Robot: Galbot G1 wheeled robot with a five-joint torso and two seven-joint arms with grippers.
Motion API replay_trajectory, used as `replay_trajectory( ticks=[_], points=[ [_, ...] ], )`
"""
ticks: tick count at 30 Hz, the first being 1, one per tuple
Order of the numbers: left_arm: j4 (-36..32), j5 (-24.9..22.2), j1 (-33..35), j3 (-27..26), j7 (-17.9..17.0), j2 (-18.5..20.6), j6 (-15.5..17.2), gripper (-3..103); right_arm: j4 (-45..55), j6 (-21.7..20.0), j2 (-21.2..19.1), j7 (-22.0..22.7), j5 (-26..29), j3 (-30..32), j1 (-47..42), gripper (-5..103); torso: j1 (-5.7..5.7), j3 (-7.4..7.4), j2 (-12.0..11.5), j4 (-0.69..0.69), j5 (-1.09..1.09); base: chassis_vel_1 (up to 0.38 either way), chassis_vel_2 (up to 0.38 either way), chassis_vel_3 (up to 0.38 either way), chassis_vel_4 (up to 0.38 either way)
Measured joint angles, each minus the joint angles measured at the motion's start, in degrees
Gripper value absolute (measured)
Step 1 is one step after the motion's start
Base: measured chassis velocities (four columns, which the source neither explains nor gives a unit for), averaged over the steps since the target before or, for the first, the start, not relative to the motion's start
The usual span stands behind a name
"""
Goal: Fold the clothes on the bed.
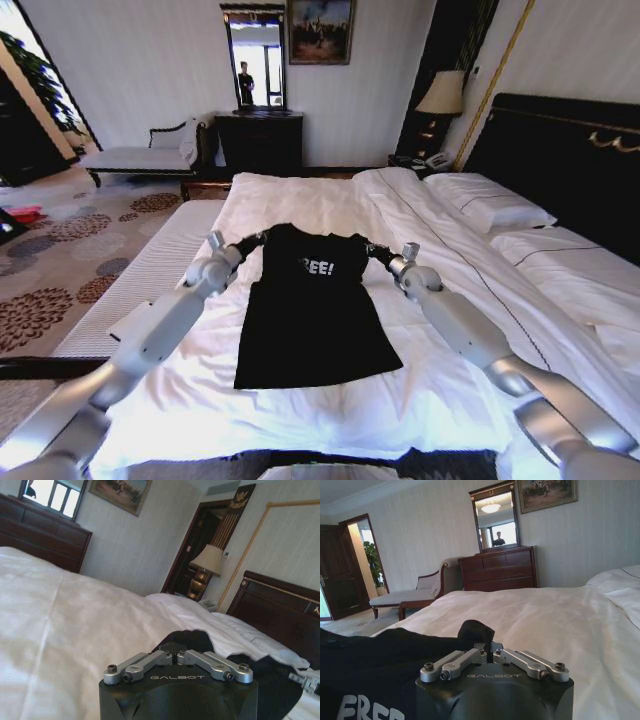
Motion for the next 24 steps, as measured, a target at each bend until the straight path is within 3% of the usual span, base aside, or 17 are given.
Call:
replay_trajectory(
  ticks=[8, 18, 24],
  points=[
    [-5.86, 0.01, 5.69, -3.32, -1.26, 2.26, 0.08, 0, 7.61, -0.85, -3.17, 2.23, 1.04, 4.36, -6.32, 0, 0.01, 0.00, 0.00, -0.04, 0.01, 0.000, 0.000, 0.000, 0.000],
    [-16.62, -0.16, 12.85, -6.27, -3.81, 7.19, 0.06, 0, 21.13, -1.06, -7.20, 4.71, 0.37, 12.08, -20.77, 0, 0.01, 0.00, 0.00, -0.04, 0.02, 0.000, 0.000, 0.000, 0.000],
    [-22.77, 0.84, 21.65, -11.12, -4.93, 8.90, -0.06, 0, 26.39, -0.97, -8.46, 5.86, -0.57, 15.13, -27.07, 0, 0.01, 0.00, -0.01, -0.03, 0.01, 0.000, 0.000, 0.000, 0.000]
  ],
)
